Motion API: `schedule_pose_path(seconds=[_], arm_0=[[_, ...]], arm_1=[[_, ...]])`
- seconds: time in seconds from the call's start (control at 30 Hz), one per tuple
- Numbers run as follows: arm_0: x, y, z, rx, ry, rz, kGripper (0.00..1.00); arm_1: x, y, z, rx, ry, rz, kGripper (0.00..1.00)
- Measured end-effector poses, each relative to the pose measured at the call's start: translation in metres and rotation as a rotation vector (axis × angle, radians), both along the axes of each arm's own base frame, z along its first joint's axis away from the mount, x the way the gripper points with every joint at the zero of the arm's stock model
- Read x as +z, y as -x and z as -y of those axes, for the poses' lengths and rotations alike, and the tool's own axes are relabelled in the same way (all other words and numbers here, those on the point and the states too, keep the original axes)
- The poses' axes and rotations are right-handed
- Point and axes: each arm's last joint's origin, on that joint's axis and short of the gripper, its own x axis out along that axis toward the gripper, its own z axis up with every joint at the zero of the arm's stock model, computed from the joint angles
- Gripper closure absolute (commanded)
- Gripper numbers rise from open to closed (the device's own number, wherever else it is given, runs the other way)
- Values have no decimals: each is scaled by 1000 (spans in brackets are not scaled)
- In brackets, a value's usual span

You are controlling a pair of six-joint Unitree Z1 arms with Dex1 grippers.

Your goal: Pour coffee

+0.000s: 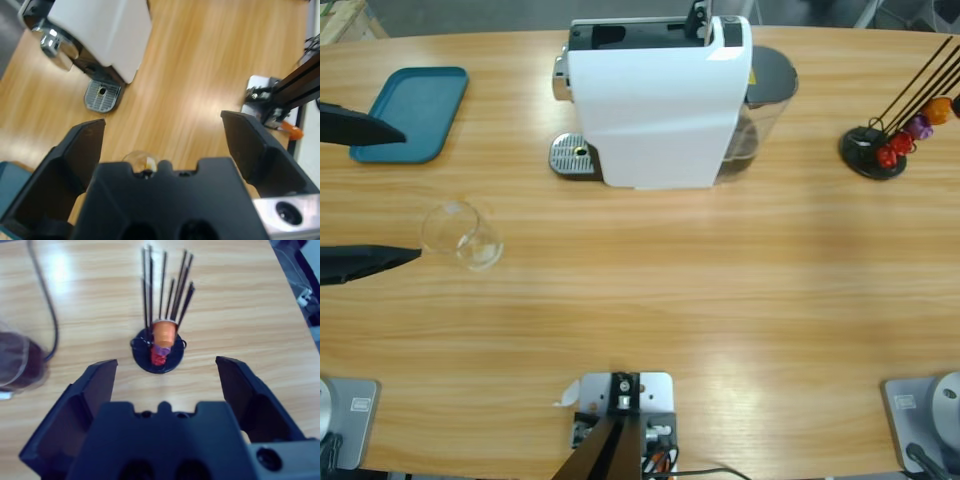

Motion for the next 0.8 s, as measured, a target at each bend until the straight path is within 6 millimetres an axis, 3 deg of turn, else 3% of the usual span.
schedule_pose_path(seconds=[0.13, 0.37, 0.43, 0.5, 0.73, 0.8], arm_0=[[-19, 0, -2, 33, 9, 3, 9], [-37, -1, -7, 205, 37, -30, 9], [-38, -2, -7, 230, 44, -30, 9], [-37, -3, -7, 242, 55, -23, 9], [-34, -5, -6, 252, 81, -7, 9], [-34, -6, -6, 253, 82, -8, 9]], arm_1=[[-28, -12, -2, -10, -7, -15, 234], [-49, -31, -8, -4, -7, 11, 244], [-54, -35, -8, -9, -4, 8, 300], [-57, -39, -7, -16, -1, 5, 353], [-55, -43, 2, -46, 18, 18, 371], [-54, -44, 3, -47, 17, 29, 490]])
